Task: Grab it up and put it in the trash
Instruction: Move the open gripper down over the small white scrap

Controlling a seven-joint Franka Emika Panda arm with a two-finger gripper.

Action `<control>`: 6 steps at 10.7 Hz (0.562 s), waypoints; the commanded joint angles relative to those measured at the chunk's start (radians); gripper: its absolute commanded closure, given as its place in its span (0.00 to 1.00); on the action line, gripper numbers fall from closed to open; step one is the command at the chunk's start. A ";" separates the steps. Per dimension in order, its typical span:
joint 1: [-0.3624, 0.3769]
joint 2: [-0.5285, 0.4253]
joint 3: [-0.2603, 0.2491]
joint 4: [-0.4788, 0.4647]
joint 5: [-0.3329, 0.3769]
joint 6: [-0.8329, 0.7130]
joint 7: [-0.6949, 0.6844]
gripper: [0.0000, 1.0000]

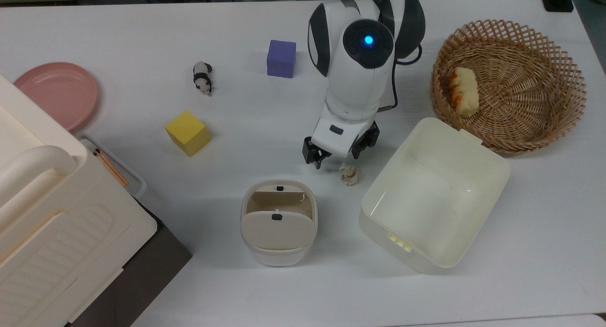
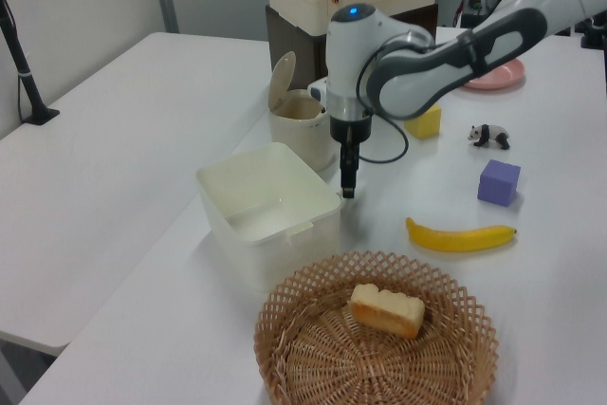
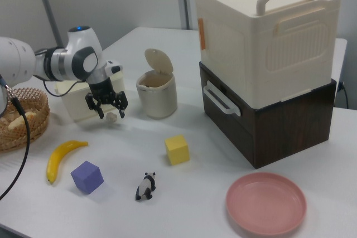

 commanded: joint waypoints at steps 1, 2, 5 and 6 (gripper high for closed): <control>0.012 0.060 -0.006 0.019 0.015 0.069 0.019 0.14; 0.012 0.076 -0.003 0.023 0.013 0.091 0.034 0.17; 0.020 0.079 0.004 0.026 0.011 0.103 0.053 0.21; 0.027 0.079 0.010 0.026 0.011 0.105 0.054 0.21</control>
